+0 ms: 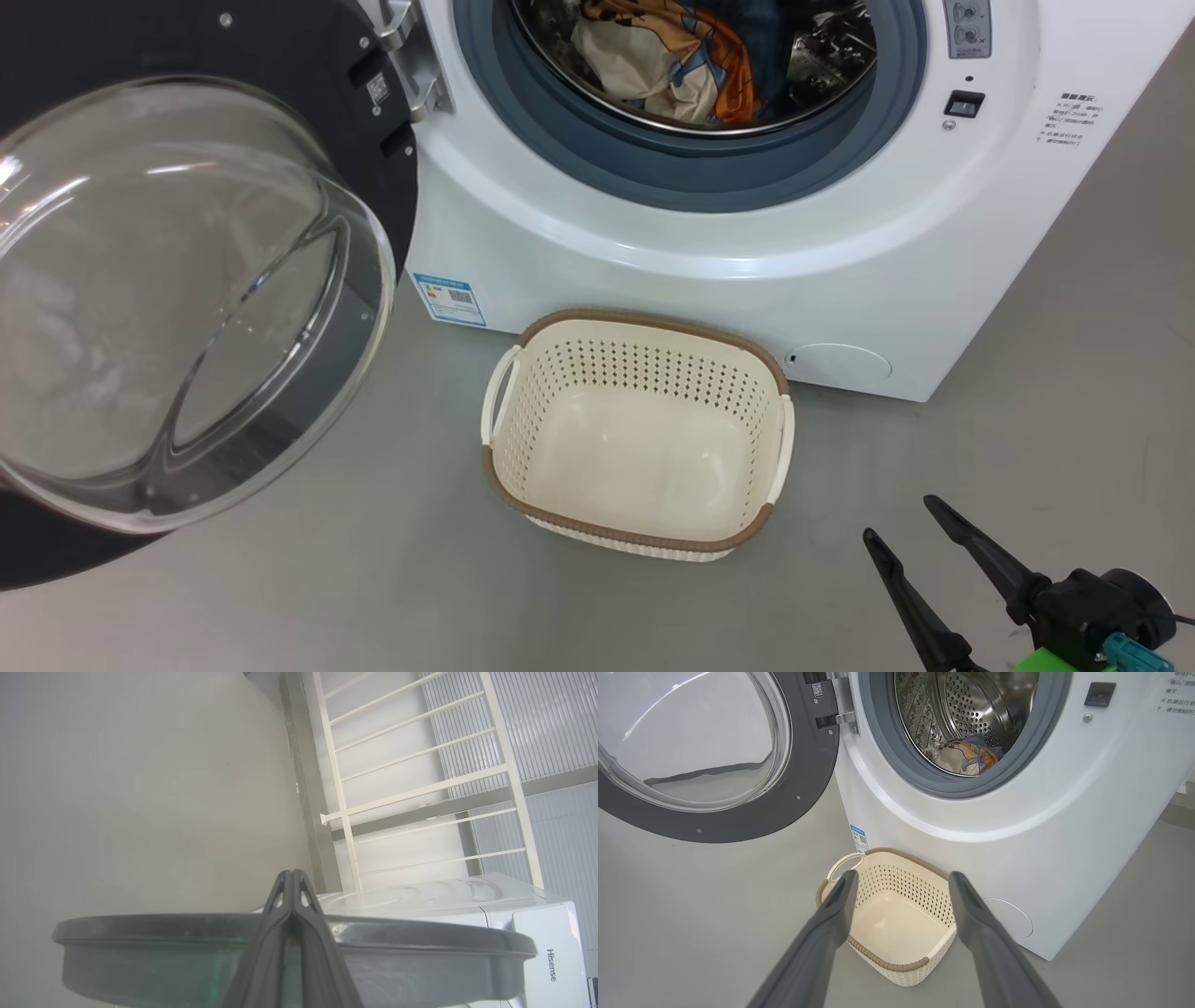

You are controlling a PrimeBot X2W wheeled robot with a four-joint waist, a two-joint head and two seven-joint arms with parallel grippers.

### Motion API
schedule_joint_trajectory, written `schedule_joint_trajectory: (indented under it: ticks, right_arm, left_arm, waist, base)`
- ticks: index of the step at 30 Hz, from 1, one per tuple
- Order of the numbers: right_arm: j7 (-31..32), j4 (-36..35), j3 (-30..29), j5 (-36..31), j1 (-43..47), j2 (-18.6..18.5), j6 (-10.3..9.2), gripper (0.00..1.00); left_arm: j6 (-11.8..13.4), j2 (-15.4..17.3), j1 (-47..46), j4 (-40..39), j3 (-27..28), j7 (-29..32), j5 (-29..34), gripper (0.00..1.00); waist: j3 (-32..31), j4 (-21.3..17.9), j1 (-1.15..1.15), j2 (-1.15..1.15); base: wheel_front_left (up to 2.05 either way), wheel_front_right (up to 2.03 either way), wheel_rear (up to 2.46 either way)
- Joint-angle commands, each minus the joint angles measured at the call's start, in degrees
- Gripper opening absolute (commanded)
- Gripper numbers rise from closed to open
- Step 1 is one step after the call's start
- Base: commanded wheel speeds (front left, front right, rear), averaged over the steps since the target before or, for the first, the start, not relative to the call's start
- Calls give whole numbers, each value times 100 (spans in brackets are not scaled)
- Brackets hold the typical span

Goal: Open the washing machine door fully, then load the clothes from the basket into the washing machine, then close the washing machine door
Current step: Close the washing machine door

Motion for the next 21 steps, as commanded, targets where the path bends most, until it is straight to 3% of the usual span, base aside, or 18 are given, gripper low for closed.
schedule_joint_trajectory:
  ticks: [1, 12, 21]
  right_arm:
    - [-27, -120, 117, 46, 72, -122, 9, 100]
    - [-27, -116, 179, 44, 98, -147, 9, 100]
    - [-27, -108, 208, 47, 84, -152, 9, 100]
  left_arm:
    - [-59, 323, -100, -131, -15, 140, -92, 0]
    - [-66, 339, -112, -203, -80, 272, -130, 0]
    - [-264, 337, -125, -161, -100, 49, -52, 0]
  waist:
    - [-11, -6, 0, 0]
    - [-30, -37, 0, 0]
    - [-10, -45, 0, 0]
  base:
    - [0, 0, 0]
    - [0, 0, 0]
    - [0, 0, 0]
